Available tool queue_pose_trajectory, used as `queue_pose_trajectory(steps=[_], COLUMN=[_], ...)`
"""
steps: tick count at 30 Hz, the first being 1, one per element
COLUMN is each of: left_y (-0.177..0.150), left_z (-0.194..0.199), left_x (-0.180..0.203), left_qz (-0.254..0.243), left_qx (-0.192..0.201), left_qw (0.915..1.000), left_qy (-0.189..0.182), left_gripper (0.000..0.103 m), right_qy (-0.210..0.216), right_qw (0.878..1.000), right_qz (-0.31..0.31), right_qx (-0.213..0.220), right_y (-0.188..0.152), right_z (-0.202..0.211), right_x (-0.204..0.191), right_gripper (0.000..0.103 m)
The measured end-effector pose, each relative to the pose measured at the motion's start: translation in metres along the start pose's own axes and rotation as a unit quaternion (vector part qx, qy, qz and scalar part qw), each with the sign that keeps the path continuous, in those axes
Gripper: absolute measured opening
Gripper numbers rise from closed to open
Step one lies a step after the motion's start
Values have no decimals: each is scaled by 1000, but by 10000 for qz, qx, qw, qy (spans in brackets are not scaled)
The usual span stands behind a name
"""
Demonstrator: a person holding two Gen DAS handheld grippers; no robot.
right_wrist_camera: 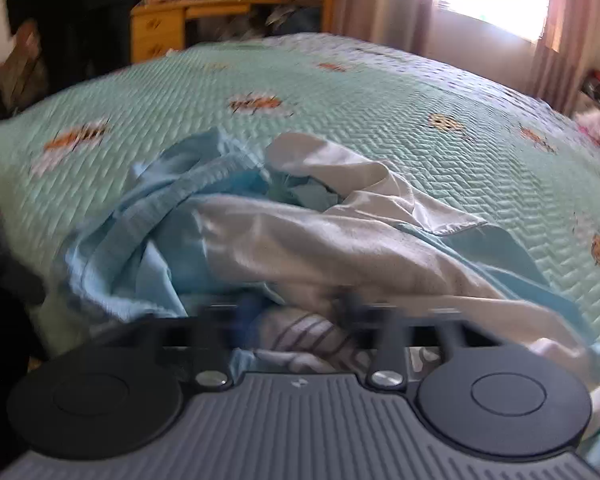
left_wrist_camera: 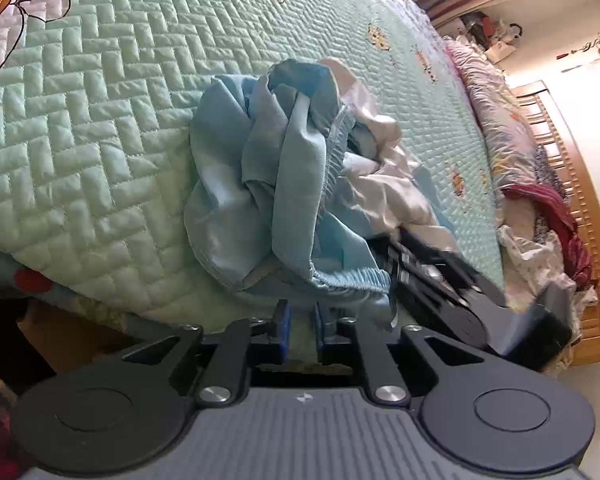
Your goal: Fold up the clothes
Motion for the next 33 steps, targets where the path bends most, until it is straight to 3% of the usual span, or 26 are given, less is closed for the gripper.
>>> queue_pose_trajectory(steps=[3,6,8,10,12,13,15,17,20,25,27,30,33], left_y=[3,7,11,14,15,16,17,19,23,36,43,54,70], left_z=[9,19,26,33,39,40,40,38,32,13,4,-10,-40], left_x=[-1,1,4,8,13,16,22,28,42,75,88,105,127], left_qz=[5,-13,-77,-170,-301,-365,-490,-597,-757,-1316,-1381,-1402,-1683], left_qx=[130,304,447,581,691,716,707,690,642,687,719,720,632], left_qw=[9998,9990,9981,9967,9955,9950,9944,9939,9932,9879,9869,9867,9837], left_qy=[-146,-312,-425,-532,-582,-586,-613,-612,-610,-453,-417,-407,-46], left_gripper=[17,18,19,22,25,27,29,29,29,44,49,63,70], right_qy=[88,363,339,370,364,417,399,226,576,261,59,227,442], right_qw=[9958,9742,9474,9112,8780,8752,9105,9183,8989,9045,9140,9262,9337], right_qz=[-857,-1747,-1964,-2163,-2381,-2356,-1949,-2214,-2930,-3197,-3030,-2891,-2875], right_qx=[308,1385,2503,3487,4136,4205,3625,3274,3207,2810,2699,2411,2088], right_y=[15,64,105,131,138,137,135,115,80,45,32,8,-23], right_z=[9,58,118,175,217,223,214,210,213,203,207,209,214], right_x=[10,33,51,73,93,96,92,99,117,129,130,126,124], right_gripper=[8,6,6,6,6,6,6,6,4,4,4,4,4])
Point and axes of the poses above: each gripper's, at about its wrist camera, not at the fingertips, and z roughly against the way its jaws point, x to its right, y to its top, the point moved 4 cm from there along -z, roughly the way its jaws point, and after that the axes turned 1 degree about x, right-handed, at the moved point
